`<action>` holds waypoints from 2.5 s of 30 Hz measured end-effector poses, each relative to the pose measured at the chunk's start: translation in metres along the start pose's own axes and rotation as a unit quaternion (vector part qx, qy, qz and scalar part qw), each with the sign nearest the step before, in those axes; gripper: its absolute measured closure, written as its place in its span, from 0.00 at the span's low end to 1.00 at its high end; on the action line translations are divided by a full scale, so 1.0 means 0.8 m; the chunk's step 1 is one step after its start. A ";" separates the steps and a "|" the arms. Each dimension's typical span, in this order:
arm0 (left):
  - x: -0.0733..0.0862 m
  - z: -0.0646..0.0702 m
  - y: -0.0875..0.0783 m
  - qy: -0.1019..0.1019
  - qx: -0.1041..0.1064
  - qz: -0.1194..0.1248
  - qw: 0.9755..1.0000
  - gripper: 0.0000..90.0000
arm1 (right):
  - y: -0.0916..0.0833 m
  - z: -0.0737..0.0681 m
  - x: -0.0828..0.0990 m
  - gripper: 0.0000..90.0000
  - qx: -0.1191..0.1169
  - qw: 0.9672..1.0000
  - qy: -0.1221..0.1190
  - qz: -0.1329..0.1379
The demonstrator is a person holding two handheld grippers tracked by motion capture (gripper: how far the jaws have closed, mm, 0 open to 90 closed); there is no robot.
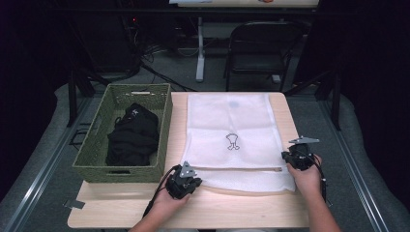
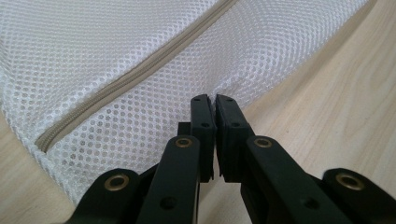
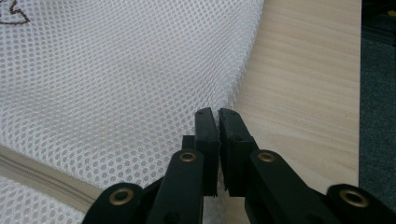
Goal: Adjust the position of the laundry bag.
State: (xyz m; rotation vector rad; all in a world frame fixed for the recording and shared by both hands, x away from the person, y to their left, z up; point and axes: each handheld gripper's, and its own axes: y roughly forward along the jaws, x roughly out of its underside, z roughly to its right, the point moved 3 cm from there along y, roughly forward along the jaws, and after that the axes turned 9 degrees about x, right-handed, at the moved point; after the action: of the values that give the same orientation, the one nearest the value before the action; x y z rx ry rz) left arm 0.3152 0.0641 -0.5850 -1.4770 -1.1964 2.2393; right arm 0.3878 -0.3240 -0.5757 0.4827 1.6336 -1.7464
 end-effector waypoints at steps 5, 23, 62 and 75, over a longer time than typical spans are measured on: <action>0.000 0.000 -0.005 0.001 0.001 0.001 1.000 0.97 | -0.005 -0.003 -0.001 0.96 -0.002 1.000 -0.006 0.003; -0.009 0.005 -0.022 -0.003 0.009 -0.005 1.000 0.97 | -0.019 -0.003 -0.005 0.97 -0.021 1.000 -0.007 0.000; 0.018 0.034 -0.065 0.001 0.010 -0.009 1.000 0.97 | -0.061 -0.033 0.011 0.97 -0.068 0.995 -0.073 -0.003; 0.028 0.046 -0.072 0.000 0.012 -0.008 1.000 0.97 | -0.076 -0.036 0.022 0.97 -0.078 0.994 -0.074 0.003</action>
State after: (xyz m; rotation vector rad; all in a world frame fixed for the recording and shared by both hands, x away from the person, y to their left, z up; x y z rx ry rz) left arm 0.2596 0.0952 -0.5525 -1.4544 -1.1722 2.2350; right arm 0.3285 -0.3019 -0.5480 0.2789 1.6451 -1.5943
